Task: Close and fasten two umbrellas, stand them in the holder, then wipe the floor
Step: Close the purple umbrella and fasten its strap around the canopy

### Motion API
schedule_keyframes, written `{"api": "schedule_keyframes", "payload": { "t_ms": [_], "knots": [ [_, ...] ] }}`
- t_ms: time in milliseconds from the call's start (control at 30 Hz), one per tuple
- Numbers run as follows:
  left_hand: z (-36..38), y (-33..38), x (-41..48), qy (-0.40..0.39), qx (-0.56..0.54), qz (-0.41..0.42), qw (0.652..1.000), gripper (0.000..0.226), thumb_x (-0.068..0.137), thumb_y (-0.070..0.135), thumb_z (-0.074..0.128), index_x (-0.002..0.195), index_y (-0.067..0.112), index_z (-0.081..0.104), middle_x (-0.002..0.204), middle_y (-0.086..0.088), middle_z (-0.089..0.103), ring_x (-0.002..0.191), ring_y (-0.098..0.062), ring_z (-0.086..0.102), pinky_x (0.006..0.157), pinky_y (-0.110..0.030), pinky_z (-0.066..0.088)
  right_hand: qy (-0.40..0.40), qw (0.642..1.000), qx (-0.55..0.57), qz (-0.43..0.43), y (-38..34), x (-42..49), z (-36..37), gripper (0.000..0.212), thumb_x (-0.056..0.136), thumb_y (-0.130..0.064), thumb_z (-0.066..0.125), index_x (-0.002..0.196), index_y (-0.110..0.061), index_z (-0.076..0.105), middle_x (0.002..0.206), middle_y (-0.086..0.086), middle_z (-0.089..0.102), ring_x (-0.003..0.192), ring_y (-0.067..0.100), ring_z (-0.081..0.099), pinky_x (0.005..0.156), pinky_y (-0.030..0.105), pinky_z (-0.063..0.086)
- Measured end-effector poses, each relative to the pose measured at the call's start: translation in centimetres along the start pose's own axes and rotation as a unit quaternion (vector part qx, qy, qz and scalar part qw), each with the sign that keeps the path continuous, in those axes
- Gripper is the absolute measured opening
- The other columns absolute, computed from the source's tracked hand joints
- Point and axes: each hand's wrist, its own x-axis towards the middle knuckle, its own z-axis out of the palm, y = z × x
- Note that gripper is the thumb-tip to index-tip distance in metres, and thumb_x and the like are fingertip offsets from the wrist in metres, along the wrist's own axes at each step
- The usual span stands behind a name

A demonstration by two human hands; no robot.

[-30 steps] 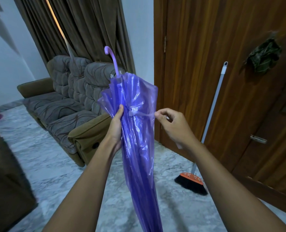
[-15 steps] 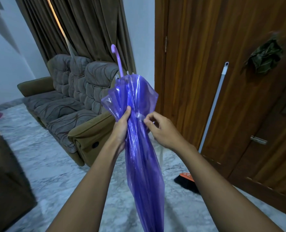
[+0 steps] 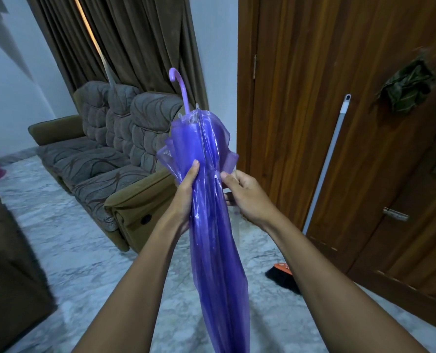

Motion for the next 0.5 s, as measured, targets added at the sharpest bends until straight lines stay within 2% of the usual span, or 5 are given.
{"api": "schedule_keyframes", "payload": {
  "t_ms": [67, 133, 267, 367, 500],
  "knots": [
    [0.1, 0.0, -0.1, 0.055, -0.008, 0.015, 0.998, 0.058, 0.092, 0.053, 0.053, 0.118, 0.001, 0.056, 0.103, -0.021, 0.07, 0.081, -0.03, 0.072, 0.067, -0.04, 0.059, 0.017, 1.0, 0.014, -0.006, 0.1, 0.2, 0.2, 0.023, 0.103, -0.028, 0.048, 0.086, -0.013, 0.046, 0.08, 0.01, 0.064, 0.071, 0.019, 0.066, 0.058, 0.019, 0.053],
    [-0.4, -0.4, 0.3, 0.1, 0.001, 0.022, 0.995, 0.078, 0.078, 0.058, 0.071, 0.131, 0.005, 0.049, 0.126, -0.024, 0.061, 0.101, -0.038, 0.068, 0.082, -0.052, 0.056, 0.034, 0.999, 0.025, -0.014, 0.2, 0.3, 0.4, 0.029, 0.103, -0.024, 0.05, 0.076, -0.017, 0.04, 0.072, 0.003, 0.06, 0.059, 0.01, 0.062, 0.052, 0.016, 0.048],
    [-0.3, -0.3, 0.1, 0.226, 0.071, 0.112, 0.965, 0.038, 0.078, 0.04, 0.077, 0.107, 0.017, 0.068, 0.102, -0.009, 0.075, 0.094, -0.028, 0.072, 0.088, -0.045, 0.057, 0.036, 0.998, 0.048, -0.016, 0.7, 0.7, 0.9, 0.035, 0.098, -0.025, 0.059, 0.07, -0.022, 0.039, 0.071, 0.01, 0.053, 0.066, 0.022, 0.055, 0.059, 0.024, 0.052],
    [-0.2, 0.0, -0.3, 0.226, 0.107, 0.126, 0.96, 0.025, 0.078, 0.041, 0.077, 0.091, 0.021, 0.074, 0.086, 0.0, 0.077, 0.079, -0.015, 0.072, 0.08, -0.034, 0.057, 0.05, 0.997, 0.051, -0.023, 0.9, 0.9, 1.5, 0.039, 0.095, -0.022, 0.065, 0.067, -0.021, 0.038, 0.072, 0.014, 0.051, 0.07, 0.027, 0.056, 0.07, 0.043, 0.057],
    [-0.9, 1.1, -0.4, 0.154, 0.212, 0.082, 0.962, 0.035, 0.086, 0.051, 0.064, 0.095, 0.019, 0.075, 0.091, -0.004, 0.077, 0.083, -0.017, 0.07, 0.088, -0.038, 0.055, 0.081, 0.994, 0.057, -0.037, 1.3, 1.0, 2.3, 0.042, 0.092, -0.013, 0.068, 0.065, -0.018, 0.036, 0.069, 0.013, 0.044, 0.063, 0.021, 0.055, 0.065, 0.038, 0.057]
  ]
}}
